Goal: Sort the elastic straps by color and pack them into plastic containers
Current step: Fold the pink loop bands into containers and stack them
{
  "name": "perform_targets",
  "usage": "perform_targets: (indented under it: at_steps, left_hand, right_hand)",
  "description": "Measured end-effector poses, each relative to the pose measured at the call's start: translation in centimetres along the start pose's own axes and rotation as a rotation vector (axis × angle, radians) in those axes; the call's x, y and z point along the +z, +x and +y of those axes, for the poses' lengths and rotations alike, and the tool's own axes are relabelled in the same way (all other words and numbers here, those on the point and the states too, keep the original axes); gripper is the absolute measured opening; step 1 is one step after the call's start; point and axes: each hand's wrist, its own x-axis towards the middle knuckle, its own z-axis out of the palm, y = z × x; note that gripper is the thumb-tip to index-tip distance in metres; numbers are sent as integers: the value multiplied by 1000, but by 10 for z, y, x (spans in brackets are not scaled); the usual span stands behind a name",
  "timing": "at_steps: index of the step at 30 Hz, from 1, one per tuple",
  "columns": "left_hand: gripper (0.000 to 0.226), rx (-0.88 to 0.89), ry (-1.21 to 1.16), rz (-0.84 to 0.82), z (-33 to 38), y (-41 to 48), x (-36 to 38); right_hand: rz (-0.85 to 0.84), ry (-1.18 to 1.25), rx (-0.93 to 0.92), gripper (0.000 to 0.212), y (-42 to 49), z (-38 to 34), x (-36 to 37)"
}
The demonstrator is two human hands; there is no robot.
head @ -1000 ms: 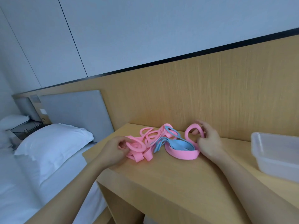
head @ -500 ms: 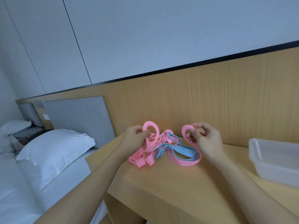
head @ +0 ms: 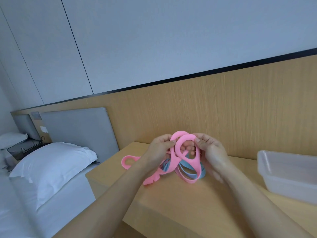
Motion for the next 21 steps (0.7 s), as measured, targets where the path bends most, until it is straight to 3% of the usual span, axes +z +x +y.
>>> perform_targets:
  at_steps: [2,5,9,15,21]
  left_hand:
    - [21,-6,-61,-19,1,-1,9]
    - [42,10,-14,-57,1,-2,16]
    - [13,83,81,-25,1,2,16]
    - [23,54,84,-45,11,4,11]
    - [36,11,98,-136,17,8,8]
  right_hand:
    - [57,-28,-19,23,1,0,1]
    - [119,-87,-43,22,2,1,2]
    - [115,-118,-72,18,2,-1,2]
    - [212,-390,-214,8,5,5,-4]
    - [92,-412,-130,26,7,8,-9]
